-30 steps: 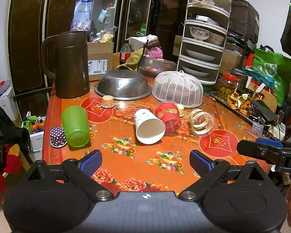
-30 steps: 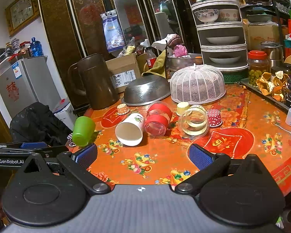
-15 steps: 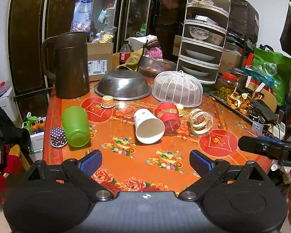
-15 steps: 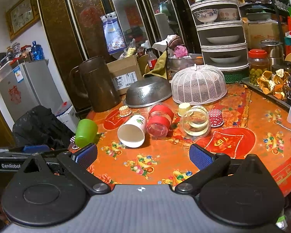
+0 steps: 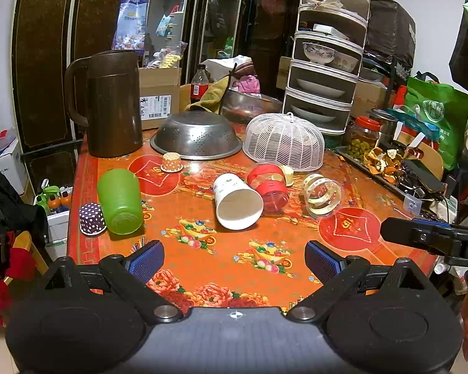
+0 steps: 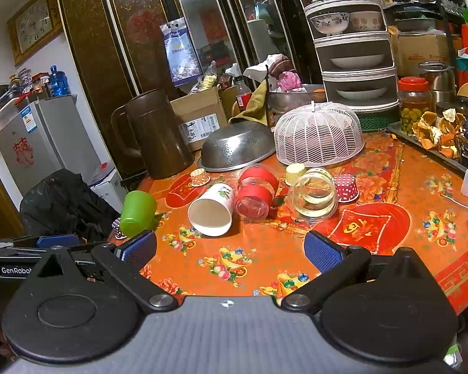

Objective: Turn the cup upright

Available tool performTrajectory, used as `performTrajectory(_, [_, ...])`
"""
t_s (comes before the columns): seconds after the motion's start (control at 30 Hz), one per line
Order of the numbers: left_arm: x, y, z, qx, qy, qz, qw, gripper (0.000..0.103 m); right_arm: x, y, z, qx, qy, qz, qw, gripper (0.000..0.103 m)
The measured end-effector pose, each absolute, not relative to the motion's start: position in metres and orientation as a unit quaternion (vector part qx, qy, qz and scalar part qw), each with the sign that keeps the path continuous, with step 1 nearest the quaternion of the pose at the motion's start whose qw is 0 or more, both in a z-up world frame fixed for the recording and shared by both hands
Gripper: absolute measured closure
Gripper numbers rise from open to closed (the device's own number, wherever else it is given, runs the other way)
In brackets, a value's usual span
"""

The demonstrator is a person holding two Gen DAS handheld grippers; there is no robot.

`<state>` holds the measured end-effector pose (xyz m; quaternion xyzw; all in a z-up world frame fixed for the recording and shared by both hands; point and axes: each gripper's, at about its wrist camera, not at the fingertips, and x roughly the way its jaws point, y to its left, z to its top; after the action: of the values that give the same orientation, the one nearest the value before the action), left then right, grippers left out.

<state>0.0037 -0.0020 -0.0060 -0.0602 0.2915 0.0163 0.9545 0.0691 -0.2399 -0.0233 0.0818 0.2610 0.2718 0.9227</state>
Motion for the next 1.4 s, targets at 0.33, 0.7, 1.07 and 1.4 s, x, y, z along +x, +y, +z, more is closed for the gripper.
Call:
performTrajectory(0.33, [0.0036, -0.0028, -0.0057, -0.060, 0.291, 0.016, 0.955, 0.005, 0.0697, -0.2400, -0.0232, 0.083, 0.261, 0.272, 0.922, 0.001])
performTrajectory(0.7, [0.0037, -0.0029, -0.0056, -0.060, 0.291, 0.016, 0.955, 0.005, 0.0689, -0.2389, -0.0232, 0.082, 0.263, 0.272, 0.922, 0.001])
performTrajectory(1.07, [-0.0013, -0.0080, -0.0052, -0.057, 0.288, 0.012, 0.956, 0.005, 0.0672, -0.2403, -0.0210, 0.084, 0.261, 0.273, 0.922, 0.001])
performTrajectory(1.4, [-0.0014, -0.0056, -0.0046, -0.059, 0.289, 0.012, 0.956, 0.005, 0.0672, -0.2402, -0.0211, 0.084, 0.261, 0.273, 0.922, 0.001])
